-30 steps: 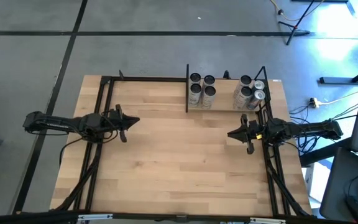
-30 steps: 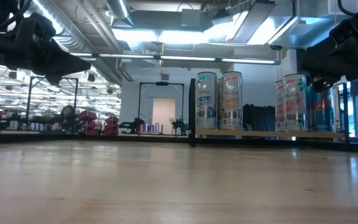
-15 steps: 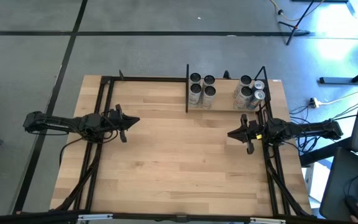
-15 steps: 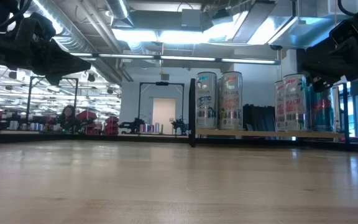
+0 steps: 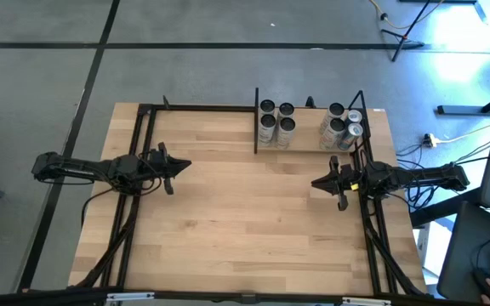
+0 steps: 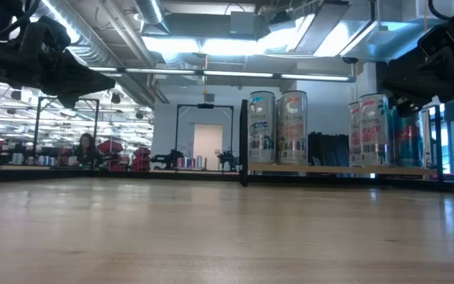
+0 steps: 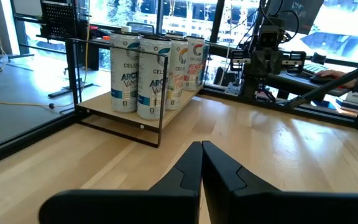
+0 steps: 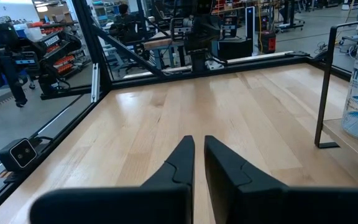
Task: Place canned beverage on shelf
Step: Return to Home Position
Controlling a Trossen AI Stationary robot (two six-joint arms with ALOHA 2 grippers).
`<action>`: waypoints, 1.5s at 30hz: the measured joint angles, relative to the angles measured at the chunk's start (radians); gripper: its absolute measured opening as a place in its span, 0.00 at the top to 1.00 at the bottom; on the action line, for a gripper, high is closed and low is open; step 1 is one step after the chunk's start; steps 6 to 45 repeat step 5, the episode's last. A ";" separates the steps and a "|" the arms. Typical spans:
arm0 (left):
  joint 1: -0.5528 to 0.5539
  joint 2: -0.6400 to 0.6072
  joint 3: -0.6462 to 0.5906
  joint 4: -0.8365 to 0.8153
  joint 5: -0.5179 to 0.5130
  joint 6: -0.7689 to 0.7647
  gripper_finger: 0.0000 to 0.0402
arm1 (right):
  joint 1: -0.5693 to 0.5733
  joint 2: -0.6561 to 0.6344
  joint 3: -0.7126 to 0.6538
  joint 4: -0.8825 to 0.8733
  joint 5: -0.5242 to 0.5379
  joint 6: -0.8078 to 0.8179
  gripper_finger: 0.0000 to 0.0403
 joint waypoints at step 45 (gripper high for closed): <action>0.000 0.000 0.000 0.000 0.000 0.000 0.99 | 0.000 0.000 0.000 0.000 0.000 0.000 0.94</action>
